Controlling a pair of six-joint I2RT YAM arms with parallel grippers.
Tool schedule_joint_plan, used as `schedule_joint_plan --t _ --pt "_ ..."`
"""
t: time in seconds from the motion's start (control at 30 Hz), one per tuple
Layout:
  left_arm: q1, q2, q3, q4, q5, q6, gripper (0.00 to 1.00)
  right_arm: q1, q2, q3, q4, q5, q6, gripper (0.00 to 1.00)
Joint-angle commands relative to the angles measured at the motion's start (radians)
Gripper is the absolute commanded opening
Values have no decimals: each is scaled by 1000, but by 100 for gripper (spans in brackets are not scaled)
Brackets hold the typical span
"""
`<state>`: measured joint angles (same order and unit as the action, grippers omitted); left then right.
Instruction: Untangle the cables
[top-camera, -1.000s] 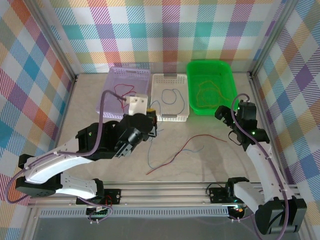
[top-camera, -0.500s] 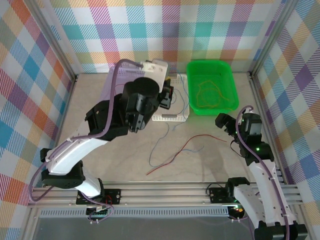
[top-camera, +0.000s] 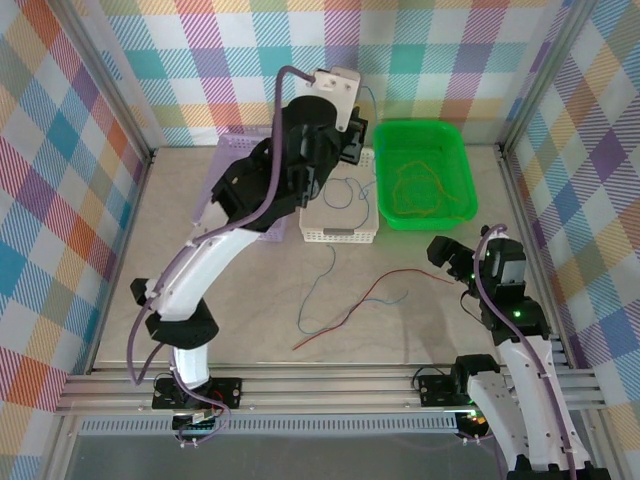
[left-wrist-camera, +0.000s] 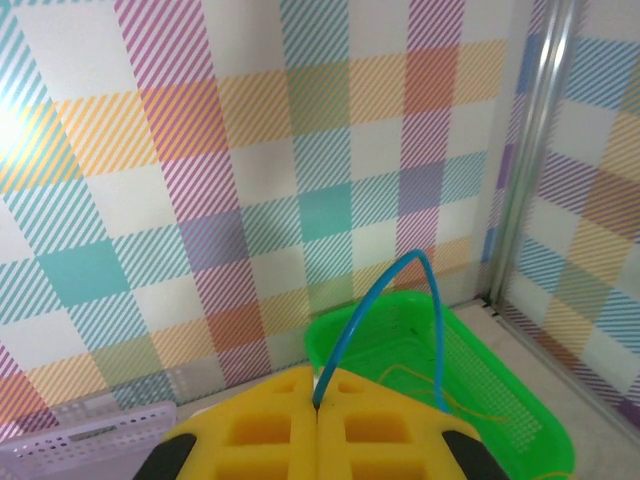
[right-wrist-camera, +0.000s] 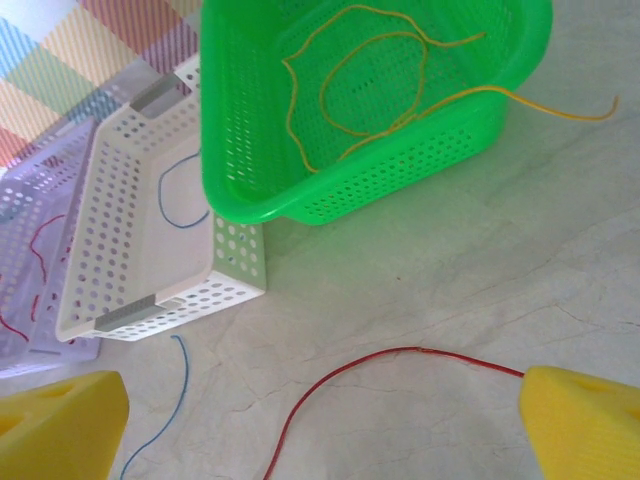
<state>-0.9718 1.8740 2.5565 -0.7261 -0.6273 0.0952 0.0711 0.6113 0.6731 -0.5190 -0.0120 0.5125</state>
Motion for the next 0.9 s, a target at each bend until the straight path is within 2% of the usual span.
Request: schedule_joint_plan --t 0.0,0.47,0.87 --pt "49 47 50 48 61 7 0 -7 -29 -7 -18 -29 -11 100" --pt "174 279 35 -4 94 -64 0 -7 -45 -20 0 -77 -25 100" --pt "264 318 -268 105 133 -169 0 -7 -41 -33 7 -107 -29 100"
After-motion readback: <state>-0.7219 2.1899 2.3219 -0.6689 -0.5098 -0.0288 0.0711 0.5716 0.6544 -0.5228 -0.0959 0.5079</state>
